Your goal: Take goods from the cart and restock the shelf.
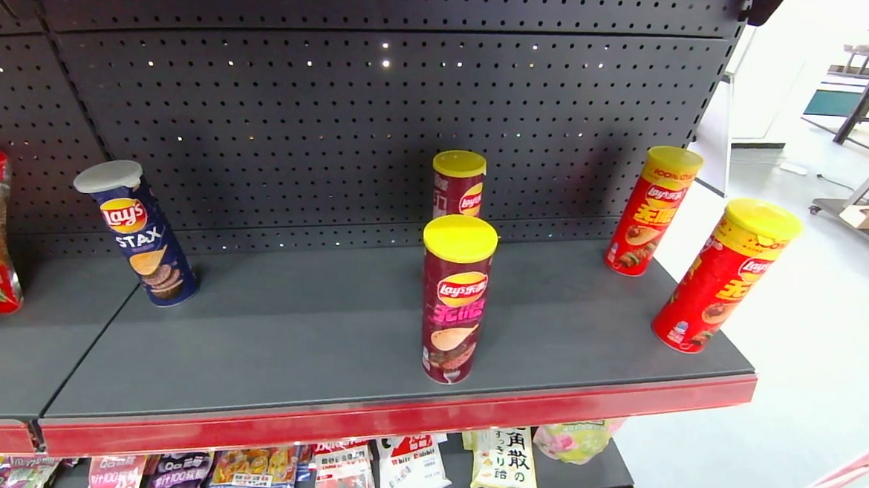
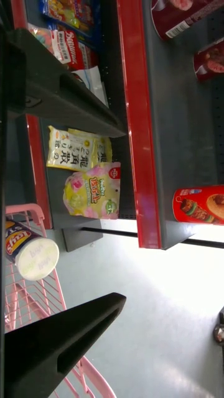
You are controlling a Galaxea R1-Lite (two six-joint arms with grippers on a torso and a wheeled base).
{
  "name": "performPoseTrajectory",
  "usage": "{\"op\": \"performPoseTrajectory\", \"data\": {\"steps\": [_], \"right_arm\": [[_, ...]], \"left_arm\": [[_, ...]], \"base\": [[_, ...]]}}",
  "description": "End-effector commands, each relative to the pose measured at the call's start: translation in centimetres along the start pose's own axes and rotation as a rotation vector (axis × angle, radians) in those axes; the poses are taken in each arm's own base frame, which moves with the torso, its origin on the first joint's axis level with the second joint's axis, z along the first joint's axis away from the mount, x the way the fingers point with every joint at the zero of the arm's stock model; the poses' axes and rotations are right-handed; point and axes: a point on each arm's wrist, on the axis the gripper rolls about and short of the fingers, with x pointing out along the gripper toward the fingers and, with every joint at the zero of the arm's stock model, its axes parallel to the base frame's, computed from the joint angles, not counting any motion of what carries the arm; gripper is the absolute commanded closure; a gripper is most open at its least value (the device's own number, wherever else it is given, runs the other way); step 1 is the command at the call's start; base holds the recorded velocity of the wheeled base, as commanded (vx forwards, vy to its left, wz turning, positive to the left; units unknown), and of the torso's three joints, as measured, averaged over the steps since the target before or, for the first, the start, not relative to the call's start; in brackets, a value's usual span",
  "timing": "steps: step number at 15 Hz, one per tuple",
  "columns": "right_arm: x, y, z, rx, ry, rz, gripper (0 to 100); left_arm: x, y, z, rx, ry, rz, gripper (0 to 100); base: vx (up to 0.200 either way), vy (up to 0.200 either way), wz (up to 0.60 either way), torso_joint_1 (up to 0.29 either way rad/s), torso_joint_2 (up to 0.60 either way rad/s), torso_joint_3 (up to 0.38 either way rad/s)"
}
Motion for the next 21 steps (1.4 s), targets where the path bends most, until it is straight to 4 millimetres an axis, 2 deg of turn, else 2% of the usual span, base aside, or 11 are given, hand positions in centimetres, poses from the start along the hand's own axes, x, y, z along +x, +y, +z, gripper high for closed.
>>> {"op": "performPoseTrajectory", "data": {"steps": [1,3,6,21], "right_arm": [[0.01,0.0,0.01,0.0,0.001,0.0,0],[0.01,0.0,0.01,0.0,0.001,0.0,0],[0.01,0.0,0.01,0.0,0.001,0.0,0],[0.01,0.0,0.01,0.0,0.001,0.0,0]], "left_arm": [[1.16,-0.03,-2.03,-0.057,-0.155,-0.044,0],[1.21,0.03,-2.15,-0.045,-0.151,-0.016,0],[1.21,0.52,-2.54,-0.016,-0.11,0.21,0],[1.25,0.49,-2.74,-0.017,-0.089,0.198,0]], "base": [[0.0,0.0,0.0,0.0,0.0,0.0],[0.0,0.0,0.0,0.0,0.0,0.0],[0.0,0.0,0.0,0.0,0.0,0.0],[0.0,0.0,0.0,0.0,0.0,0.0]]}}
